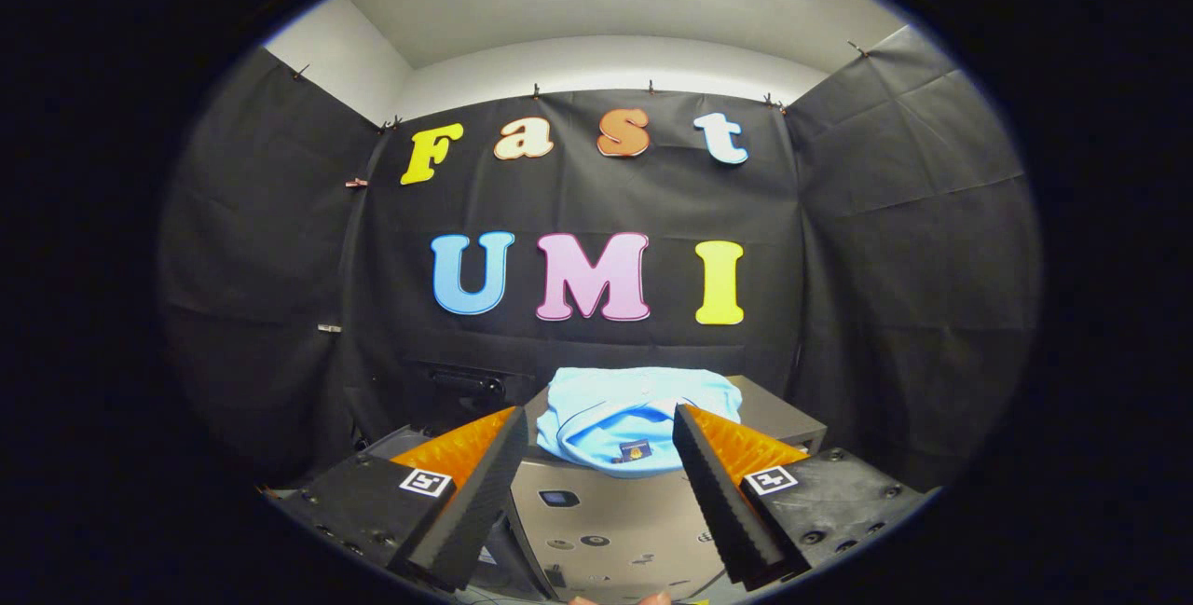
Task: Put the clothes into the washing machine and then close the washing machine lid.
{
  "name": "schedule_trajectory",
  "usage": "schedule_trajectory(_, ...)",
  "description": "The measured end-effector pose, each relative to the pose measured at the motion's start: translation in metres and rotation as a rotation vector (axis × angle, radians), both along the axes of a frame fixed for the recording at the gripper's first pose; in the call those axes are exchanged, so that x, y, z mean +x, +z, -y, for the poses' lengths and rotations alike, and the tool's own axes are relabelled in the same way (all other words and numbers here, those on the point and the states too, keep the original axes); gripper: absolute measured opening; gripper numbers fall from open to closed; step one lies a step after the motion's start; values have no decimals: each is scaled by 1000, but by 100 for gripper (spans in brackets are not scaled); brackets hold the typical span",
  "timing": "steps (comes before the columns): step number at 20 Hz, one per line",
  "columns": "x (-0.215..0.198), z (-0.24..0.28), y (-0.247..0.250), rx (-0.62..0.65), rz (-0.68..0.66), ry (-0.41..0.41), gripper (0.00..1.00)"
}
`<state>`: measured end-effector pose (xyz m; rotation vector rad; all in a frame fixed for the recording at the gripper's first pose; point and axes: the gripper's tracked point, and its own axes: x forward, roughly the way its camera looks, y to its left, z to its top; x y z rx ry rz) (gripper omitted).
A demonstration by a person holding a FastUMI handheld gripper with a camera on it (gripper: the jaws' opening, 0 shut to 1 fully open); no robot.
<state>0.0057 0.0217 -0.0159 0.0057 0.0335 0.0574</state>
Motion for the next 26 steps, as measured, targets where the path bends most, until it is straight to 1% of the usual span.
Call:
schedule_trajectory(2,30,2,-1,-19,-5,18,98)
schedule_trajectory(4,46,7,0,-36,-19,14,98)
schedule_trajectory(6,49,12,5,-39,-15,-27,98)
schedule_trajectory(8,47,9,4,-11,-10,-62,98)
schedule_trajectory(10,44,-6,4,23,6,-55,98)
schedule_trajectory(13,49,-6,1,11,23,-100,98)
schedule_trajectory(16,50,-8,-12,33,-7,-123,98)
schedule_trajectory(21,55,6,-11,28,-29,-149,98)
schedule_trajectory(24,68,25,0,4,-27,-184,98)
schedule_trajectory(26,81,31,5,-16,-42,-186,98)
